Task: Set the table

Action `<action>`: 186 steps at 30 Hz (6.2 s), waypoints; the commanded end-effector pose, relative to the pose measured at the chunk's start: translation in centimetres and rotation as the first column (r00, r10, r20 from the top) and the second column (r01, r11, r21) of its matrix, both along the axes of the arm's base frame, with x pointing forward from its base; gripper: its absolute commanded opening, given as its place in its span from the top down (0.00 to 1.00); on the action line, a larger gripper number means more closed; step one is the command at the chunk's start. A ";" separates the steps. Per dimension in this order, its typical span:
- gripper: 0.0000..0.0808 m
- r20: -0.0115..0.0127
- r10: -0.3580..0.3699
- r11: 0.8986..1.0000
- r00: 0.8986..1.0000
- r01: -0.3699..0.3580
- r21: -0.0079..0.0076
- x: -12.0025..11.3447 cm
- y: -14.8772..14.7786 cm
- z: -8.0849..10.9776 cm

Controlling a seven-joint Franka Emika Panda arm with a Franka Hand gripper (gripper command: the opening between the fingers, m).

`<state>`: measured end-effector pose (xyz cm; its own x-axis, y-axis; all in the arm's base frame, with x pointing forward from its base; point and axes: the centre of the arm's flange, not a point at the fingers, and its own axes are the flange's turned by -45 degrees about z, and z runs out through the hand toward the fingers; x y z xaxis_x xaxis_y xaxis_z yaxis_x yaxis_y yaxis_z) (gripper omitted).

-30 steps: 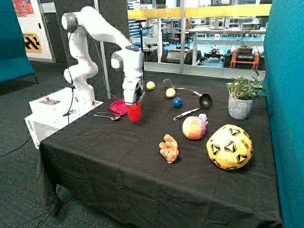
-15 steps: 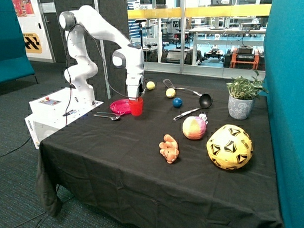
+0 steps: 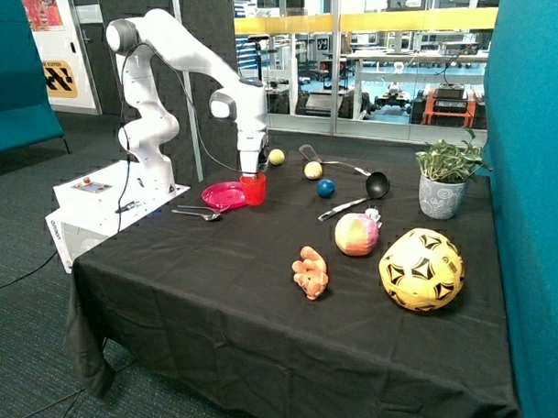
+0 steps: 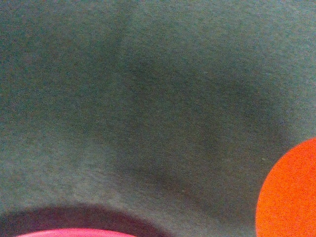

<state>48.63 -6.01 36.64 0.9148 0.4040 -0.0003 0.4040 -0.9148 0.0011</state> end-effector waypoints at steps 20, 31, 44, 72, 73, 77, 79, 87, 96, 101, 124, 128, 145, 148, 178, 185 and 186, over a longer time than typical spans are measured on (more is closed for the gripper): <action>1.00 0.000 0.072 0.997 0.997 -0.072 0.001 -0.2 4.9 -0.8; 1.00 0.000 0.075 0.997 0.997 -0.075 0.001 0.2 5.0 -1.3; 1.00 0.000 0.090 0.996 0.996 -0.090 0.001 1.0 5.5 -1.8; 1.00 0.000 0.084 0.996 0.996 -0.084 0.001 1.3 4.7 -3.1; 1.00 0.000 0.085 0.996 0.996 -0.085 0.001 1.3 4.8 -3.1; 1.00 0.000 0.090 0.996 0.996 -0.090 0.001 1.4 5.2 -3.2; 1.00 0.000 0.090 0.996 0.996 -0.090 0.001 1.4 5.2 -3.2; 0.85 0.000 0.087 0.996 0.996 -0.087 0.001 1.7 4.8 -3.2; 0.75 0.000 0.090 0.996 0.996 -0.090 0.001 1.8 4.6 -3.3; 0.72 0.000 0.094 0.996 0.996 -0.094 0.001 1.9 4.7 -3.3; 0.37 0.000 0.113 0.994 0.994 -0.113 0.001 1.4 5.1 -3.0; 0.37 0.000 0.113 0.994 0.994 -0.113 0.001 1.3 5.0 -3.0; 0.39 0.000 0.113 0.994 0.994 -0.113 0.001 0.6 4.7 -2.4; 0.39 0.000 0.113 0.994 0.994 -0.113 0.001 0.5 4.7 -2.1; 0.46 0.000 0.098 0.995 0.995 -0.098 0.001 0.1 2.1 2.3; 0.49 0.000 0.088 0.996 0.996 -0.088 0.001 -1.0 0.8 3.2; 0.48 0.000 0.087 0.996 0.996 -0.087 0.001 -1.2 0.6 3.3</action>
<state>48.49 -3.99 38.61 0.8703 0.4925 -0.0007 0.4925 -0.8703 -0.0002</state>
